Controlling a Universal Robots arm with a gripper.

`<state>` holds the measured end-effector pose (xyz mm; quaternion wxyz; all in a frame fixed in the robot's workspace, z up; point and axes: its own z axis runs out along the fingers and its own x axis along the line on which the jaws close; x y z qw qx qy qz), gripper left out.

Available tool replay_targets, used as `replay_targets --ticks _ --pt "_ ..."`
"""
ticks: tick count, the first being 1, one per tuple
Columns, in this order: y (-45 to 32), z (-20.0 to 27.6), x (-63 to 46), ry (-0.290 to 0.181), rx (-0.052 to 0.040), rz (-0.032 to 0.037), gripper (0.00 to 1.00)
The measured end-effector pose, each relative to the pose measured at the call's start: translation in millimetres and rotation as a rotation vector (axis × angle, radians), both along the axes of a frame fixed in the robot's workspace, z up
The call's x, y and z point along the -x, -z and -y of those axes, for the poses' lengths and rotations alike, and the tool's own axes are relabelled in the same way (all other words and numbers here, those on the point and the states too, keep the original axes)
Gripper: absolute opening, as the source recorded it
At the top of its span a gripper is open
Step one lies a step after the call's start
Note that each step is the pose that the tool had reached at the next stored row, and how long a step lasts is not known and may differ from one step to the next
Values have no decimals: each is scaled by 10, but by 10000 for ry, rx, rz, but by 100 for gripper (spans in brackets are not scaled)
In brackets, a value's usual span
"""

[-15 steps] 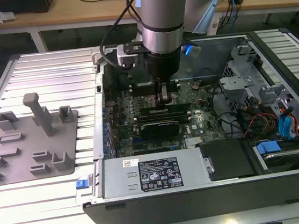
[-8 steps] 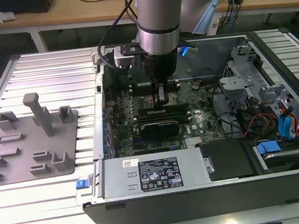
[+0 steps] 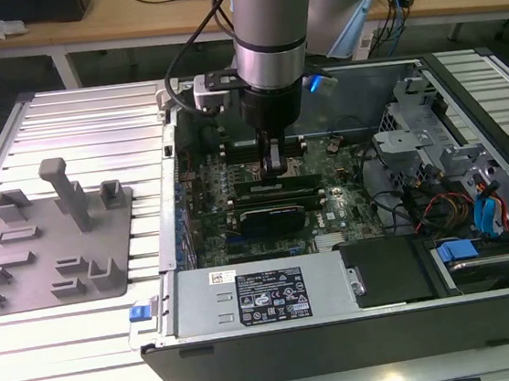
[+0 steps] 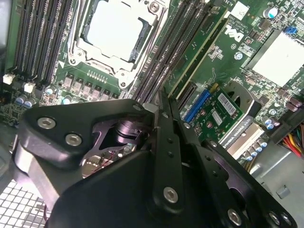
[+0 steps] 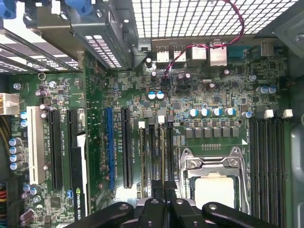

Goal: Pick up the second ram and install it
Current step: 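Pick up the second ram and move it above second insertion slot, then insert the second ram into the second slot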

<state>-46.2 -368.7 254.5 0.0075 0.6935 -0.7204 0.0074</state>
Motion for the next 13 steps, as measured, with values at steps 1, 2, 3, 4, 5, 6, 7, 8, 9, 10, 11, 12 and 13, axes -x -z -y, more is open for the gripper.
replay_targets --ticks 1,2,3,4,5,6,7,8,9,10,11,12,13 --pt "-2 0 0 0 1 0 9" --pt "-5 0 0 0 1 0 9" --pt "-7 0 0 0 1 0 9" --pt "-8 0 0 0 1 0 9" --pt "-11 0 0 0 0 0 9" --pt "-14 0 0 0 1 0 9" --pt "-17 0 0 0 1 0 9" --pt "-18 0 0 0 1 0 9" --pt "-18 0 0 0 0 0 9" --pt "-18 0 0 0 -2 0 9" --pt "-18 0 0 0 -3 0 9" --pt "-18 0 0 0 -3 -1 9" --pt "-7 0 0 0 -5 -1 9"
